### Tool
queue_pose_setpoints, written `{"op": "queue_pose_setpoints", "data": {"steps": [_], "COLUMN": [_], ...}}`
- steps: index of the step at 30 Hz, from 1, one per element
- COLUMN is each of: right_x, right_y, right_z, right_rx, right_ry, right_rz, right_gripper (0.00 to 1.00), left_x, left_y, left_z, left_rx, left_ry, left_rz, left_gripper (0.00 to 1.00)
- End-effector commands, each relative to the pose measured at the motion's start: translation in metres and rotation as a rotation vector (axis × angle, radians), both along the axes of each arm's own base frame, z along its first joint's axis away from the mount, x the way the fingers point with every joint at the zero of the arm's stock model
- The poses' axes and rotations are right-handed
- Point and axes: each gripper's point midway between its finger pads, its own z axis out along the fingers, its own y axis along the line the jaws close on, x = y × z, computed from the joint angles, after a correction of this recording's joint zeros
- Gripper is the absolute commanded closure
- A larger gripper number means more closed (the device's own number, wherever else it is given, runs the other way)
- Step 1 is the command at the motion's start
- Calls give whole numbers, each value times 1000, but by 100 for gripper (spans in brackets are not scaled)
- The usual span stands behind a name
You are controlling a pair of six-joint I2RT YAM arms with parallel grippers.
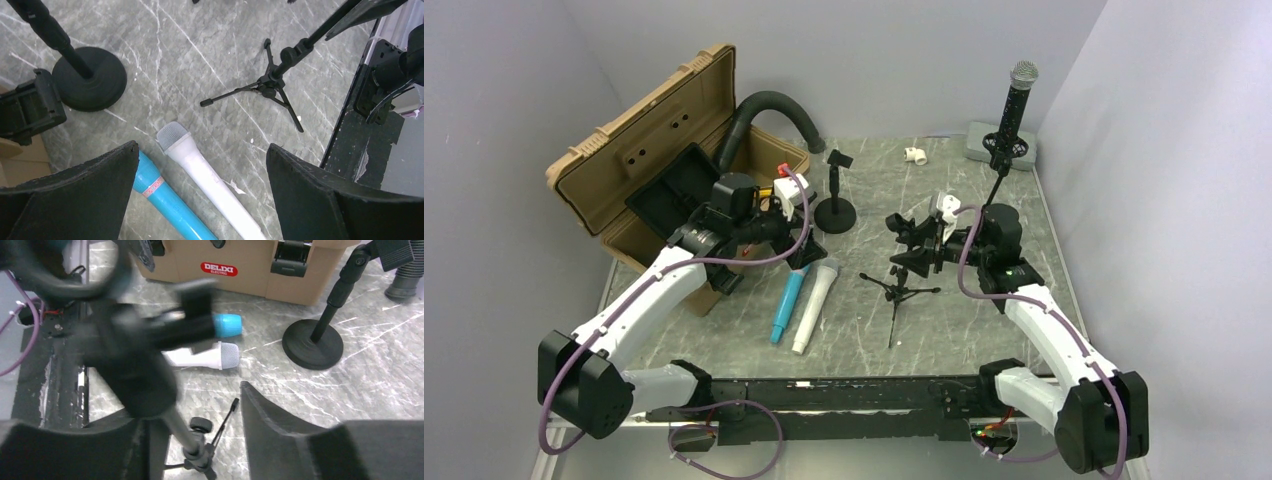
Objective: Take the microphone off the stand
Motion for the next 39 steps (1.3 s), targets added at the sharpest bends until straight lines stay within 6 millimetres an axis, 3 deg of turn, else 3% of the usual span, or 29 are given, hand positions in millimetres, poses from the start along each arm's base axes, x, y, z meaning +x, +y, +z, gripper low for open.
{"op": "queue_pose_setpoints", "data": {"steps": [1,6,7,17,27,31,39], "right_x": [8,9,9,-6,-36,-42,-47], "right_y": [2,4,4,15,21,21,21], "right_z": [23,44,50,109,182,192,192], "right_rx": [24,38,42,137,292,327,336], "right_ry": [-101,-111,-115,-91,-44,-39,-47], "right_rz": [-12,-2,1,119,269,293,294], "right_gripper": [56,96,100,100,100,100,100], "left_x": [-2,-12,-14,-40,-55,-66,-77], "left_y": [-14,-27,-29,-65,-99,-114,-133], "left_z": [19,20,20,23,53,61,64], "left_rx": [-77,-114,-119,-140,-278,-305,-395], "left_ry": [-68,-82,-82,-161,-238,-234,-104], "left_rz": [-83,-169,-186,-373,-519,-576,-622], "left_gripper": [1,1,1,0,1,1,7]}}
